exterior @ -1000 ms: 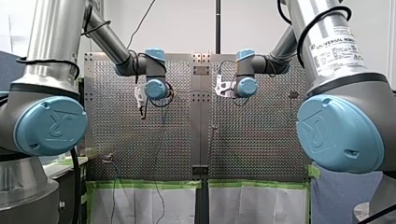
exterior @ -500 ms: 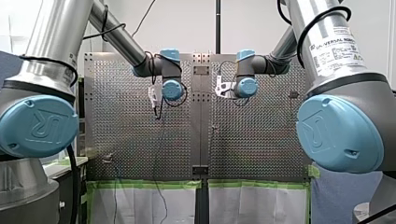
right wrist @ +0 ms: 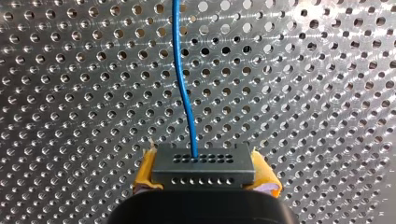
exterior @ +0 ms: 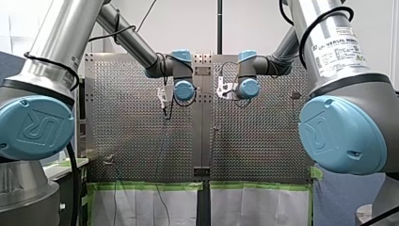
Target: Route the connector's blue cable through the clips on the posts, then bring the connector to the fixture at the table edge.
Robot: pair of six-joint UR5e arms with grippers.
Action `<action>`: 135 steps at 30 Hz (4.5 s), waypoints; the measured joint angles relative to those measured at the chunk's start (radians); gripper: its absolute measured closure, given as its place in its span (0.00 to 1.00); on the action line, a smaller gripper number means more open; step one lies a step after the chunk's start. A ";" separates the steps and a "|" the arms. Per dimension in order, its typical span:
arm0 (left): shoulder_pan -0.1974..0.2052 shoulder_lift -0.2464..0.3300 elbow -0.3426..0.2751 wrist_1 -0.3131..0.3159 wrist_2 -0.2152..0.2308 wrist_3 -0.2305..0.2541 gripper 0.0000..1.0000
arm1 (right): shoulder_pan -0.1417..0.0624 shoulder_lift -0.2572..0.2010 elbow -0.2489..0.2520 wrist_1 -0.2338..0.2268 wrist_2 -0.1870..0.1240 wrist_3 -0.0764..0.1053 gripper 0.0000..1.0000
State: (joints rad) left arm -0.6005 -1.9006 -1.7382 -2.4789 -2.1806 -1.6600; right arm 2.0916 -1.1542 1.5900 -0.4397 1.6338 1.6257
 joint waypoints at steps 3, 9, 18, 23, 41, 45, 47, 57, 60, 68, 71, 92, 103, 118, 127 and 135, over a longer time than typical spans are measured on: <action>0.005 -0.024 0.019 -0.005 -0.001 0.001 0.00 | 0.000 0.001 0.000 0.001 -0.001 0.000 1.00; 0.017 -0.069 0.051 0.007 -0.001 0.000 0.00 | -0.001 0.001 0.000 0.005 -0.004 -0.004 1.00; 0.030 -0.081 0.084 0.009 -0.011 0.018 0.00 | -0.001 0.001 -0.001 0.007 -0.005 -0.008 1.00; 0.031 -0.082 0.082 0.012 -0.022 0.026 0.00 | -0.001 0.001 -0.001 0.007 -0.005 -0.009 1.00; 0.042 -0.100 0.087 0.026 -0.014 0.057 0.00 | -0.001 0.001 -0.001 0.014 -0.006 -0.006 1.00; 0.048 -0.100 0.085 0.037 -0.004 0.067 0.00 | -0.001 0.001 -0.001 0.018 -0.006 -0.007 1.00; 0.050 -0.100 0.084 0.045 -0.003 0.072 0.22 | 0.000 0.001 -0.001 0.019 -0.006 -0.008 1.00; 0.055 -0.100 0.077 0.068 0.016 0.087 0.98 | -0.001 0.001 -0.001 0.021 -0.006 -0.008 1.00; 0.057 -0.100 0.074 0.069 0.018 0.090 0.98 | -0.001 0.001 -0.001 0.022 -0.006 -0.009 1.00; 0.058 -0.100 0.061 0.080 0.049 0.094 0.98 | -0.004 0.001 0.000 0.049 -0.006 -0.008 1.00; 0.056 -0.101 0.055 0.081 0.063 0.095 0.98 | -0.004 0.001 0.002 0.072 -0.004 -0.011 1.00; 0.030 -0.155 0.009 0.125 0.089 0.103 0.98 | -0.030 0.001 0.147 0.026 0.004 -0.012 1.00; 0.012 -0.240 0.013 0.171 0.096 0.109 0.98 | -0.042 0.001 0.211 -0.004 0.008 -0.015 1.00; -0.003 -0.272 0.004 0.180 0.083 0.109 0.98 | -0.072 0.003 0.273 -0.107 0.011 -0.012 1.00; -0.016 -0.272 0.000 0.185 0.077 0.109 0.98 | -0.085 0.039 0.276 -0.142 0.007 -0.009 1.00; -0.033 -0.315 0.019 0.195 0.068 0.107 0.98 | -0.089 0.065 0.276 -0.161 -0.002 -0.009 1.00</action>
State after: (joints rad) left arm -0.6331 -2.2157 -1.7193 -2.2841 -2.1130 -1.5528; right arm 2.0022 -1.0893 1.8662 -0.6004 1.6322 1.6168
